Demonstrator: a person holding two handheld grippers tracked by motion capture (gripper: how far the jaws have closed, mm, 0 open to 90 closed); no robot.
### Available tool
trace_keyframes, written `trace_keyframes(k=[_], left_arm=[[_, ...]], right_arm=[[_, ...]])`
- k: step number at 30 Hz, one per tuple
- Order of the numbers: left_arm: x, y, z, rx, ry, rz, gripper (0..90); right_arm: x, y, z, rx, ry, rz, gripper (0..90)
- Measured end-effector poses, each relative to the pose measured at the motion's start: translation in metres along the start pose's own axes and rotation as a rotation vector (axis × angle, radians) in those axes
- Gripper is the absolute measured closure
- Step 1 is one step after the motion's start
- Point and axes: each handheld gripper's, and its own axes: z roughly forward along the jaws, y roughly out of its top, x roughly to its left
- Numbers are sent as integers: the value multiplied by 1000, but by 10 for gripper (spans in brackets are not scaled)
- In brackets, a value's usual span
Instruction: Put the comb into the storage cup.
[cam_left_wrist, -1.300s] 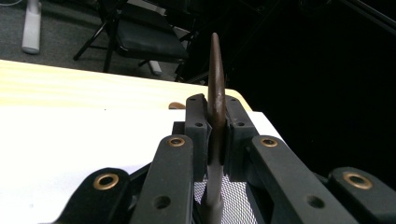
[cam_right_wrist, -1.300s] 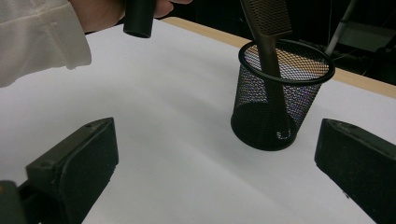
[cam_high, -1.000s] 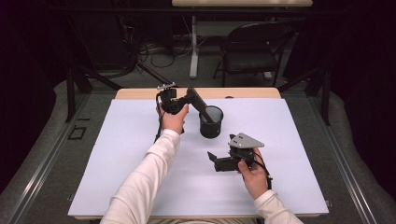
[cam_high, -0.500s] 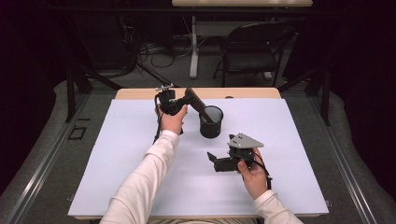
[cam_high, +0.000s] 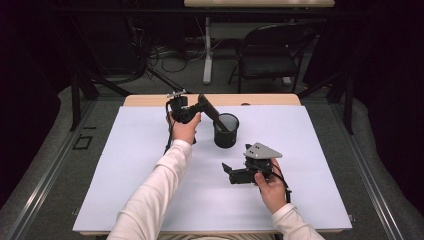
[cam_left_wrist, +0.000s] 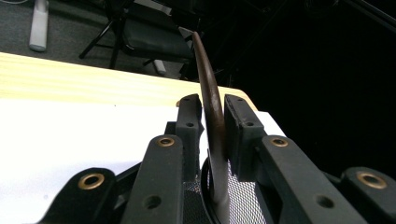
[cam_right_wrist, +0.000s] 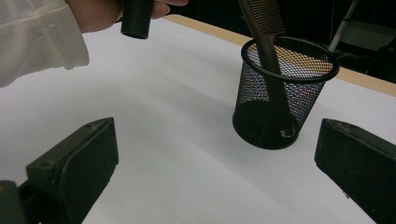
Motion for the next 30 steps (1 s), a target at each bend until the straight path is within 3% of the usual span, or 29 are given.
trace_keyframes(k=[10, 30], left_arm=[[0, 0, -1, -11, 1, 0, 695], [1, 3, -4, -25, -16, -8, 485]], right_arm=[[0, 0, 0, 1, 1, -1, 0], [0, -1, 1, 5, 0, -6, 0]])
